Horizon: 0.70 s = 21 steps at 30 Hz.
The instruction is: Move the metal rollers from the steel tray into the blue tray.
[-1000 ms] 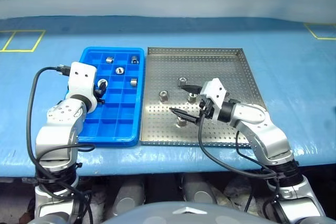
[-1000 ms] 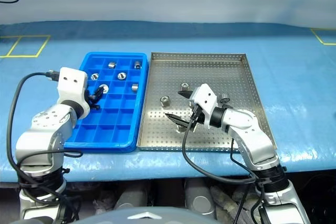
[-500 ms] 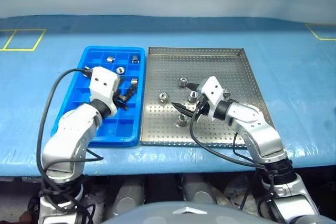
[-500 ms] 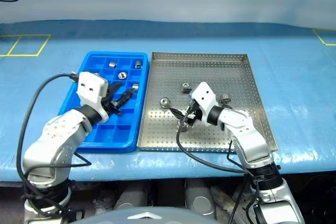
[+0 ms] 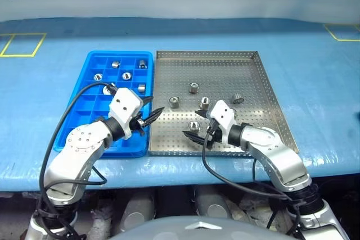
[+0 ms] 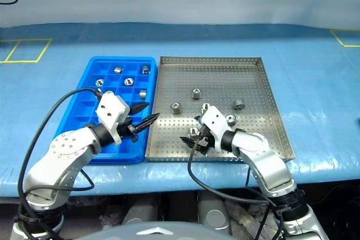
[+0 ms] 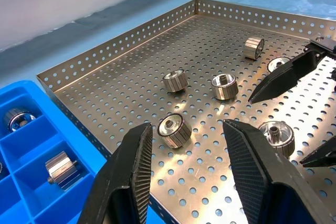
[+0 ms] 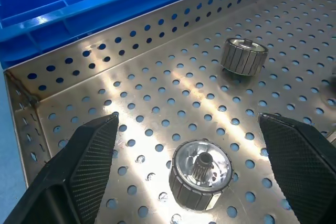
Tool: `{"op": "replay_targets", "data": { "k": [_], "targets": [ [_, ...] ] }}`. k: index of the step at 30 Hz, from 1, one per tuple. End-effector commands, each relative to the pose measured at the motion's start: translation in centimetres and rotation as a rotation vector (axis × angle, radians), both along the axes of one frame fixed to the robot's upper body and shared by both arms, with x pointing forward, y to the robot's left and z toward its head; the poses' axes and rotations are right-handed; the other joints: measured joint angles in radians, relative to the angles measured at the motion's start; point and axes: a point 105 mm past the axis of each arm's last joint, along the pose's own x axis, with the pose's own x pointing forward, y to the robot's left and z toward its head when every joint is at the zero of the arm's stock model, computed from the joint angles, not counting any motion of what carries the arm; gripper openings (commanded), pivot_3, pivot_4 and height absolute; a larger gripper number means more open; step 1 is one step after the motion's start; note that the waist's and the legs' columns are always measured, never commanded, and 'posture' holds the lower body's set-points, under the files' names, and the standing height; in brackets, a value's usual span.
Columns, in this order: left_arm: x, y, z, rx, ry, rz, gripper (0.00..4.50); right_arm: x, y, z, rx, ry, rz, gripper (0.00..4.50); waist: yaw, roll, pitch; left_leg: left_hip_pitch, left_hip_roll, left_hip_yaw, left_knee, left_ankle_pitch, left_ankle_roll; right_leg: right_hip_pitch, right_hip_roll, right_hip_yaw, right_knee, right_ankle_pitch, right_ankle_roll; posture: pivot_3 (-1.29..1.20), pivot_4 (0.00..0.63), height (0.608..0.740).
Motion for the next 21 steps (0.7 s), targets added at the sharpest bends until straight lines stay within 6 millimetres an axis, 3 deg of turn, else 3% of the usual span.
{"op": "replay_targets", "data": {
  "k": [1, 6, 14, 21],
  "targets": [
    [0.2, 0.1, 0.6, 0.001, -0.037, 0.008, 2.27, 1.2, 0.8, 2.1, 0.03, -0.092, 0.007, 4.5, -0.003, 0.0, 0.0, 0.0, 0.0, 0.0, 0.0, 0.0, 0.0, 0.0, 0.0, 0.0, 0.0, 0.0, 0.0, -0.13, 0.15, 0.74],
    [0.3, 0.8, 0.5, 0.002, -0.03, 0.038, 2.27, 3.2, 2.9, 3.6, 0.073, -0.129, 0.052, 4.5, -0.015, 0.0, 0.0, 0.0, 0.0, 0.0, 0.0, 0.0, 0.0, 0.0, 0.0, 0.0, 0.0, 0.0, 0.0, -0.14, 0.15, 0.74],
    [-0.2, 3.7, 0.4, 0.037, -0.029, 0.148, 2.27, 7.9, 5.8, 1.9, 0.085, -0.036, 0.016, 4.5, -0.025, 0.0, 0.0, -0.001, 0.0, -0.001, -0.002, 0.0, 0.0, -0.002, -0.001, -0.001, 0.0, 0.004, -0.006, -0.09, 0.15, 0.74],
    [-0.8, 4.4, 0.3, 0.045, -0.028, 0.193, 2.27, 9.5, 6.2, 0.6, 0.058, -0.008, -0.033, 4.5, -0.009, 0.0, 0.0, -0.002, -0.001, -0.003, -0.002, -0.001, 0.0, -0.003, -0.003, -0.002, -0.001, 0.004, -0.007, -0.06, 0.15, 0.74]
  ]
}}
